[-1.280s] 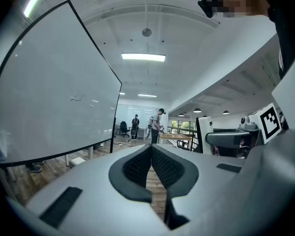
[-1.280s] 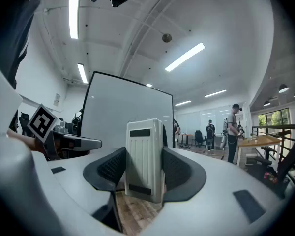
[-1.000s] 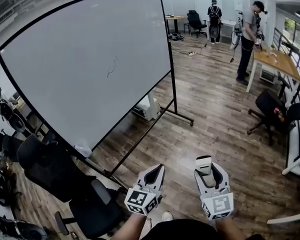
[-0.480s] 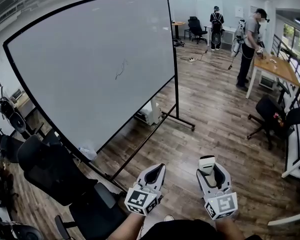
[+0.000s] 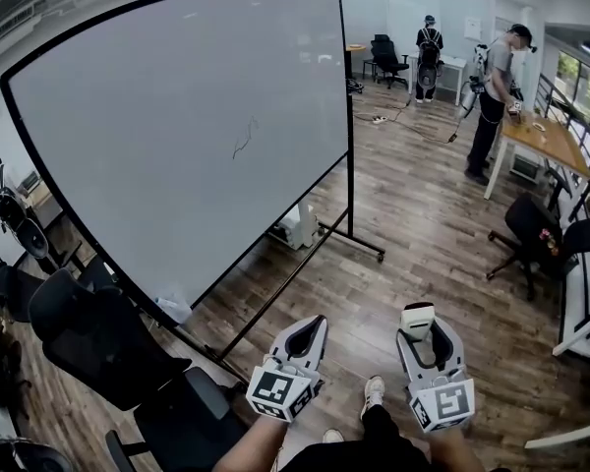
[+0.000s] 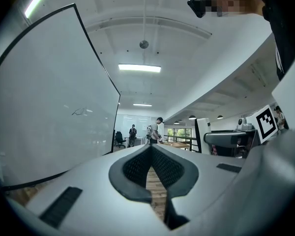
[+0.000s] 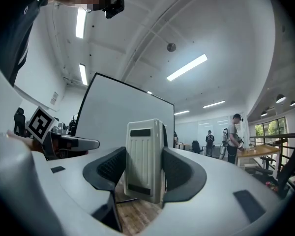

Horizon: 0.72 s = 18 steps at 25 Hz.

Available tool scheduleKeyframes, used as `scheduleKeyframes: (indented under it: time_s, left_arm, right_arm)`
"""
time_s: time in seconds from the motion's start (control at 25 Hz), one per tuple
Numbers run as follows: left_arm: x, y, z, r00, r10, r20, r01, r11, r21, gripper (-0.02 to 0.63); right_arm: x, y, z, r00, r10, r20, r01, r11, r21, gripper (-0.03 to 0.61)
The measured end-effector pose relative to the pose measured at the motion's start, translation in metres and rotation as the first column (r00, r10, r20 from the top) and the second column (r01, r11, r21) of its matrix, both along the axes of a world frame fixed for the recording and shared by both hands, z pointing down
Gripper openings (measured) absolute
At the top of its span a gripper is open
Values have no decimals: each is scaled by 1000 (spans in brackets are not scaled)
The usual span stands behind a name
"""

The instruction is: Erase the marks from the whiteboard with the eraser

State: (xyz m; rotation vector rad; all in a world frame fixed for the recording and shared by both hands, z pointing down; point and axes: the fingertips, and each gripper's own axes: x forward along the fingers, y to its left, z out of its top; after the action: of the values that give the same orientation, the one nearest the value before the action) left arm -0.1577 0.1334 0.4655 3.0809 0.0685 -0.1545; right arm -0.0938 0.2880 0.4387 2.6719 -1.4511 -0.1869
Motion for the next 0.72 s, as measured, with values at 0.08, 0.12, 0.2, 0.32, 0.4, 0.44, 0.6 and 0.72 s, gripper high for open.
scheduleKeyframes:
  time_s: [0.08,0.12,0.2,0.32,0.4,0.44,0.6,0.72]
  left_arm:
    - [7,-6,1,1000,0,4,0,1000,-3,18]
    - [12,-9,1,1000,-1,6,1,1000,-4,19]
    - [21,-17,1,1000,-5,10,5,1000,-8,19]
    - [41,-30,-2,1000,-4,15,4,1000,-10,18]
    - [55,-38,-5,1000,-7,15,7,1000,6,19]
    - [63,-42,-7,1000,-12,12,12,1000,14,18]
    - [95,-61,-15,999,-48,4,48,999,6,19]
    - [123,-69,-19,997,-71,4,71,997,17,20]
  right_arm:
    - [9,-10,1,1000,-7,1,7,1000,3,255]
    - [15,-14,2,1000,-10,0,10,1000,5,255]
    - [27,-25,-1,1000,-17,-16,17,1000,2,255]
    - [50,-41,-10,999,-14,-39,14,1000,5,255]
    - [67,-50,-12,999,-14,-33,14,1000,12,255]
    - [76,-53,-11,1000,-17,-25,17,1000,13,255]
    - [114,-69,-15,999,-38,-16,38,999,26,255]
    - [146,-79,-19,998,-69,-10,69,997,44,255]
